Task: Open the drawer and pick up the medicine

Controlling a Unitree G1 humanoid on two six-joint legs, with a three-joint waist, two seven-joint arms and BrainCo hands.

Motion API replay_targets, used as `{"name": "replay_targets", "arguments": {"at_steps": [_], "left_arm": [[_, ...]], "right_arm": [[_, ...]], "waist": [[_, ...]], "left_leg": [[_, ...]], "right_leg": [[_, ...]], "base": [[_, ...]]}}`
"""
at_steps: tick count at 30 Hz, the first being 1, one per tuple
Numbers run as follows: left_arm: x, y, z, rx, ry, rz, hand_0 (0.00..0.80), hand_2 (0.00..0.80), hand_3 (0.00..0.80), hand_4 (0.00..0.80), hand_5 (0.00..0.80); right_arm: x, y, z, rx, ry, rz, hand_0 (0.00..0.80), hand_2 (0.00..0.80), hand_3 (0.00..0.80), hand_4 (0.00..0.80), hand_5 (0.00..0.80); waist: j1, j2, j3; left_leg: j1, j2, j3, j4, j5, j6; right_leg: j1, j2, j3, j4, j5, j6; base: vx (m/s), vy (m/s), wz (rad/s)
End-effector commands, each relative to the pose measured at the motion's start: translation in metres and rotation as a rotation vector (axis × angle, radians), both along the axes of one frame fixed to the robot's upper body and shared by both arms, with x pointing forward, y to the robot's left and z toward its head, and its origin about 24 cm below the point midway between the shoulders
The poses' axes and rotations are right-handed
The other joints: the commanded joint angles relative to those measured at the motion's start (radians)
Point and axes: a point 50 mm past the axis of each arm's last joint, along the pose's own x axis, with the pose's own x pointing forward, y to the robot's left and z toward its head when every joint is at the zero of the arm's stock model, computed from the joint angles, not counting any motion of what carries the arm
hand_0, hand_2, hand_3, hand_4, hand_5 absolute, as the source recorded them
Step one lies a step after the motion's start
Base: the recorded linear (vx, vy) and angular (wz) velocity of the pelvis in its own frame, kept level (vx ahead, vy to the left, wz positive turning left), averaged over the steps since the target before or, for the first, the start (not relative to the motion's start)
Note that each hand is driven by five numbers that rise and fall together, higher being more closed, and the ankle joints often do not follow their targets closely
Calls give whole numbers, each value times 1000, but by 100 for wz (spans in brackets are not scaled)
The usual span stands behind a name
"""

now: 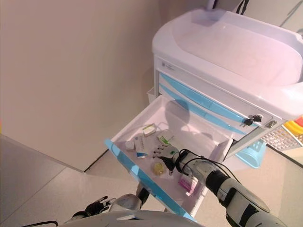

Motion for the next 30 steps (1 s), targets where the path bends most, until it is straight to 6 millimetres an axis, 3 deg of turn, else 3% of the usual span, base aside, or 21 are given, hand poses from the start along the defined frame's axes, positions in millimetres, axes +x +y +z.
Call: {"name": "replay_targets", "arguments": {"at_steps": [1, 30], "left_arm": [[10, 8, 3, 15, -19, -13, 0, 0, 0, 0, 0], [9, 9, 2, 17, -16, -14, 0, 0, 0, 0, 0]], "right_arm": [[3, 17, 12, 47, -50, 83, 0, 0, 0, 0, 0], [-11, 28, 10, 86, -21, 129, 0, 0, 0, 0, 0]], "waist": [[21, -22, 10], [23, -27, 2]], "left_leg": [[20, -70, -2, -19, -70, 34], [23, -77, -15, -25, -71, 40]], "right_leg": [[-35, -26, 23, 40, 57, 34], [-36, -31, 19, 43, 57, 42]], "base": [[0, 0, 0], [0, 0, 0]]}}
